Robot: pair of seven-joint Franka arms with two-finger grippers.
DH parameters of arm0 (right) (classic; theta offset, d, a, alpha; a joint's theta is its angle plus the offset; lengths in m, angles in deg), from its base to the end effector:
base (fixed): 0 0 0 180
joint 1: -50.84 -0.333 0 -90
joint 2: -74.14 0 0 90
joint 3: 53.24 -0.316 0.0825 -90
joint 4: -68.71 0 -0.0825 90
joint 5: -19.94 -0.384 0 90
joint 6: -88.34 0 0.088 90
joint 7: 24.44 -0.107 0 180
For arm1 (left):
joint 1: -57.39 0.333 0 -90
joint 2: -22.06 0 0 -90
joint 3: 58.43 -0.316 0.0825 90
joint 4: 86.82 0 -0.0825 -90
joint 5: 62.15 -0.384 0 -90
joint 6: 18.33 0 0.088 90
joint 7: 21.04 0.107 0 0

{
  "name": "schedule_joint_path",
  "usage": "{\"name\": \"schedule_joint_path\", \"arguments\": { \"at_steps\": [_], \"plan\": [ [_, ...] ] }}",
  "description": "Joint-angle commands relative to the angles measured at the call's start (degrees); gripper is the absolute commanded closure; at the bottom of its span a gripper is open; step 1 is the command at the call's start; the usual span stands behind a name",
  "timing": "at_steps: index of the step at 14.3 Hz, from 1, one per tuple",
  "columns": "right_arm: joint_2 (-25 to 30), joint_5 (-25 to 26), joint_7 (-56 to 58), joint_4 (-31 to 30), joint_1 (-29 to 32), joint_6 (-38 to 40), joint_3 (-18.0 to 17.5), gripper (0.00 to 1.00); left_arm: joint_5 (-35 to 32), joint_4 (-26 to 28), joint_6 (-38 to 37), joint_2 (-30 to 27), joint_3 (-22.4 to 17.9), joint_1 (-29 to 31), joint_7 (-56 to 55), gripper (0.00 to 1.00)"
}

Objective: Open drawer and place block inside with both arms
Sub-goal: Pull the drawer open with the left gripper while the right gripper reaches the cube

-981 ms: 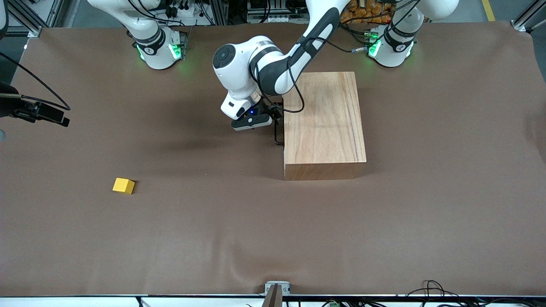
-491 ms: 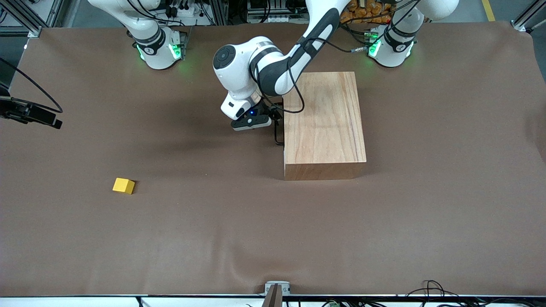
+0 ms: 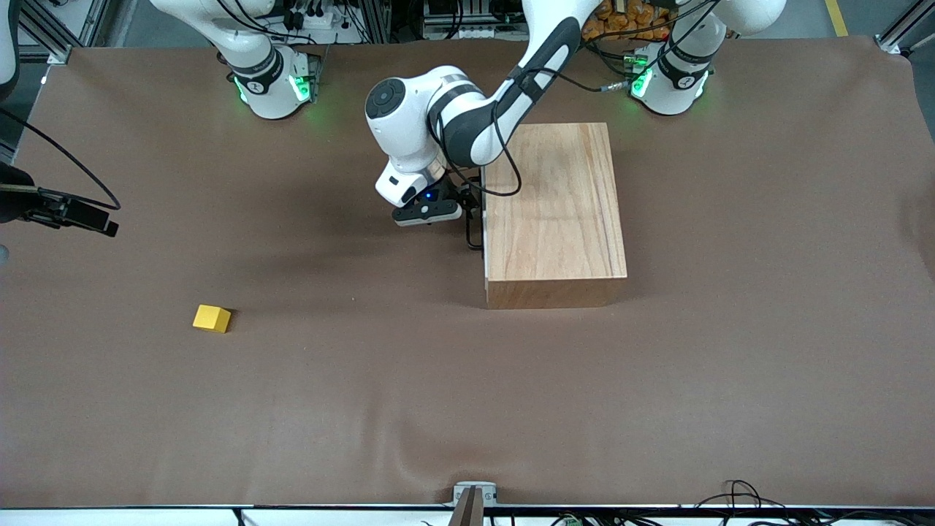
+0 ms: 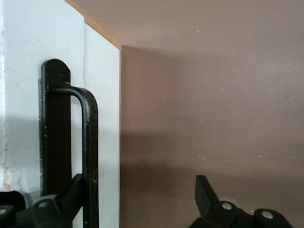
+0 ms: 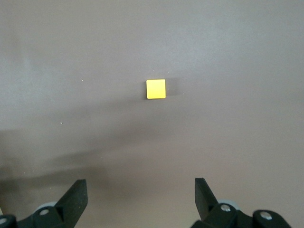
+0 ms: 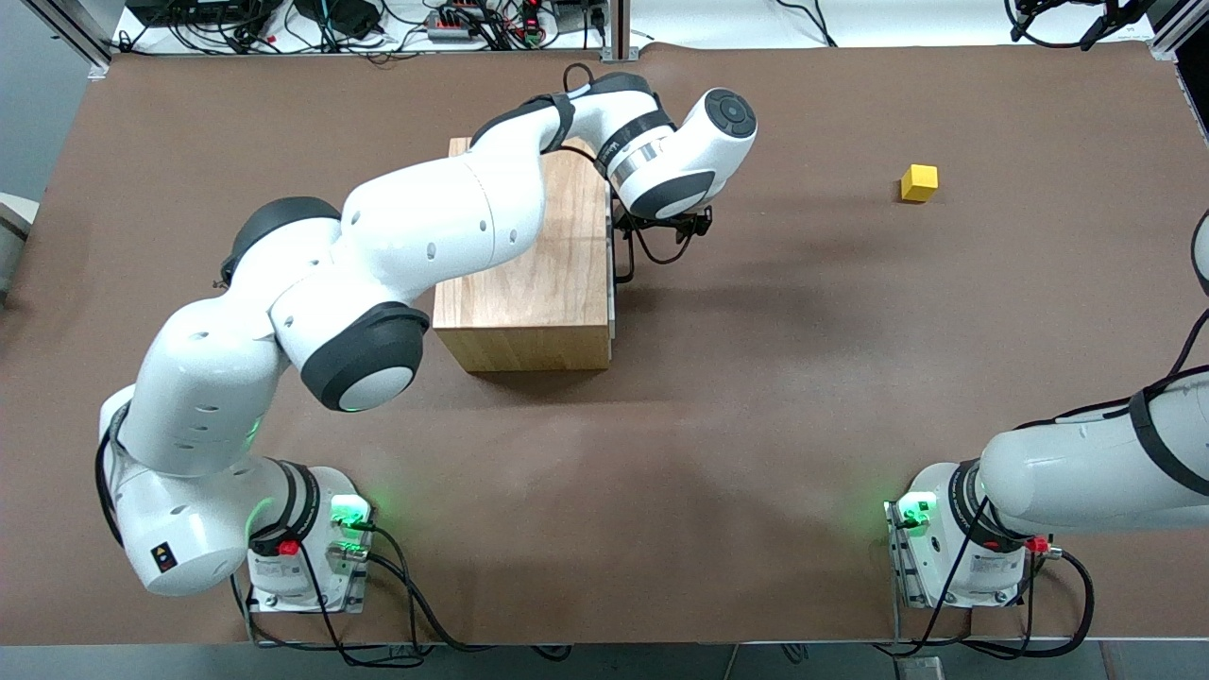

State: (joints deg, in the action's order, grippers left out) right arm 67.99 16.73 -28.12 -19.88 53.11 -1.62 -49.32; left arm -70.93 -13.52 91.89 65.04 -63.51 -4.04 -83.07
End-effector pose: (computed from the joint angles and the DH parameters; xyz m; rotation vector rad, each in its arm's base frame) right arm 0.5816 -0.0550 0.5751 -3.0768 0.2691 0.1268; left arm 0.4025 -0.6131 0.2991 -2.9439 -0.0263 -0.1790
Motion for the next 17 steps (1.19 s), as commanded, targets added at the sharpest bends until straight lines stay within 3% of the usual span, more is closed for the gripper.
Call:
{"name": "schedule_joint_path", "arguments": {
  "at_steps": [1, 5, 17],
  "plan": [
    [-0.8, 0.1, 0.3, 1.4, 0.2, 0.3, -0.1, 0.00, -0.3, -1.1, 2.6, 0.2, 0.1, -0.1, 0.6, 0.00],
    [-2.3, 4.3, 0.3, 1.2, -2.1, 0.3, -0.2, 0.00, -0.3, -1.1, 5.1, 0.3, 0.2, -0.2, 0.5, 0.00],
    [-7.1, 4.1, -0.1, 1.1, -3.1, -2.6, -0.2, 0.00, -0.2, -1.0, 16.1, 1.6, 1.1, -0.3, 0.2, 0.00]
  ]
}}
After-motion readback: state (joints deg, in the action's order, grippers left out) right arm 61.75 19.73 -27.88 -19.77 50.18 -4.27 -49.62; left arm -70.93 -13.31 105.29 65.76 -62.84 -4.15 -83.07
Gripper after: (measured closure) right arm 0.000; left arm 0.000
